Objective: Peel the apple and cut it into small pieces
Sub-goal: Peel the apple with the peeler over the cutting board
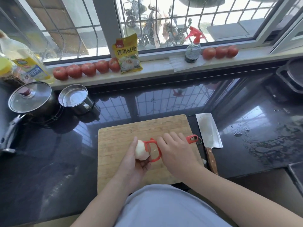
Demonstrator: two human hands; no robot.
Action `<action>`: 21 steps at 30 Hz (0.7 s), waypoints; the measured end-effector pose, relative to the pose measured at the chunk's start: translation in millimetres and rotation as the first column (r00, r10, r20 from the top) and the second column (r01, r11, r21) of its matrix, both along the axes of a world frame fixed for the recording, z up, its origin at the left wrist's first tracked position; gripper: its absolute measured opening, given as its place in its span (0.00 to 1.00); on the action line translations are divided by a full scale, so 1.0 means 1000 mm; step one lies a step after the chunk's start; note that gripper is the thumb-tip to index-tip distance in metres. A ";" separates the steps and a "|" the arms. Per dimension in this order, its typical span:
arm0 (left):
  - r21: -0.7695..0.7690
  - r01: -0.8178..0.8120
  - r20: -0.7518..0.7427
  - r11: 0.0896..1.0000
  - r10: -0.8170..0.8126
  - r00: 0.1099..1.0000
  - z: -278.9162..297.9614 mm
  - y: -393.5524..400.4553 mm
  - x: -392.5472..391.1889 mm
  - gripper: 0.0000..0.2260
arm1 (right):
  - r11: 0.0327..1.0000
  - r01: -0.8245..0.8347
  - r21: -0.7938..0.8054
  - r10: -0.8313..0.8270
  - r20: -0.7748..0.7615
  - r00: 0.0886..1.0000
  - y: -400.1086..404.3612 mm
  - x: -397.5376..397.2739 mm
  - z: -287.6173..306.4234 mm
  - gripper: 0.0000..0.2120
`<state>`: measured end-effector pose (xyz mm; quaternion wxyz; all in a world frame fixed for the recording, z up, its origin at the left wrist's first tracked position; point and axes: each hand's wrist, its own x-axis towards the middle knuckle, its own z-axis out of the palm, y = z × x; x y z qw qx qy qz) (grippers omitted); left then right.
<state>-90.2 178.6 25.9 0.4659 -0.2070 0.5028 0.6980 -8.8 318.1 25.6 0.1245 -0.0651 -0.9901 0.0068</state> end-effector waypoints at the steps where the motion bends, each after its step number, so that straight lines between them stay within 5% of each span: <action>1: -0.022 0.010 -0.018 1.000 -0.010 1.000 0.001 0.002 0.001 0.19 | 1.000 -0.002 0.016 0.002 -0.012 1.000 -0.006 -0.002 0.002 0.06; 8: -0.097 -0.007 -0.089 0.995 -0.002 0.996 0.000 0.007 0.002 0.14 | 0.998 0.054 0.034 -0.050 -0.088 0.995 -0.006 -0.012 -0.007 0.11; 16: -0.029 0.072 0.011 0.997 -0.072 0.997 -0.002 -0.005 -0.001 0.21 | 0.958 0.225 0.176 -0.281 0.440 0.853 0.059 0.002 -0.041 0.06; 21: 0.010 0.038 0.039 0.999 -0.038 0.998 -0.010 -0.007 0.000 0.27 | 0.984 0.176 0.037 -0.179 0.321 0.930 0.037 0.000 -0.021 0.07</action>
